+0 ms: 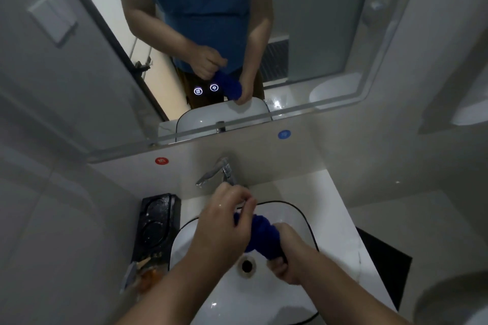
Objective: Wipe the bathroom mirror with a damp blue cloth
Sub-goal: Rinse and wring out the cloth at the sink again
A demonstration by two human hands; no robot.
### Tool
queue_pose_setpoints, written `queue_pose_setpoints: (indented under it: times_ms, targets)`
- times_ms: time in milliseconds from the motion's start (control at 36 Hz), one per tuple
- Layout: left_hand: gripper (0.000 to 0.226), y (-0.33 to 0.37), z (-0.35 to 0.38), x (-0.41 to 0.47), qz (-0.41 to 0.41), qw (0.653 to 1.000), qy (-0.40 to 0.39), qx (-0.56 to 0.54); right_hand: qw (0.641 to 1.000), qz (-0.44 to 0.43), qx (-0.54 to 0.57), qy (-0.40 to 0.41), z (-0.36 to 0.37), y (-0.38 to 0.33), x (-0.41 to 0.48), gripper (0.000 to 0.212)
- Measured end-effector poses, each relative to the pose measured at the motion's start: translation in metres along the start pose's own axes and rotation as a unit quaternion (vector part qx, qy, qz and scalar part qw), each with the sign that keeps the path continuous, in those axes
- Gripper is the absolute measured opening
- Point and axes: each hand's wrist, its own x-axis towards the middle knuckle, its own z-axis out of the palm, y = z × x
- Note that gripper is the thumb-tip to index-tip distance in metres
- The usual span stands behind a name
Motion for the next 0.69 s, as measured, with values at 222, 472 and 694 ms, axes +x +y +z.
queue_pose_setpoints:
  times_ms: [222, 472, 694]
  targets:
    - [0.038, 0.000, 0.028, -0.015, -0.336, 0.870, -0.042, -0.359, 0.974, -0.127, 0.185, -0.040, 0.023, -0.001, -0.014, 0.040]
    - [0.124, 0.023, 0.035, -0.020, -0.141, 0.967, -0.112, -0.180, 0.973, -0.106, 0.207, -0.003, 0.045, 0.029, -0.034, 0.038]
    - [0.028, 0.015, 0.029, -0.004, -0.084, 0.985, -0.132, -0.070, 0.993, -0.060, -0.077, 0.068, 0.032, 0.019, -0.027, 0.054]
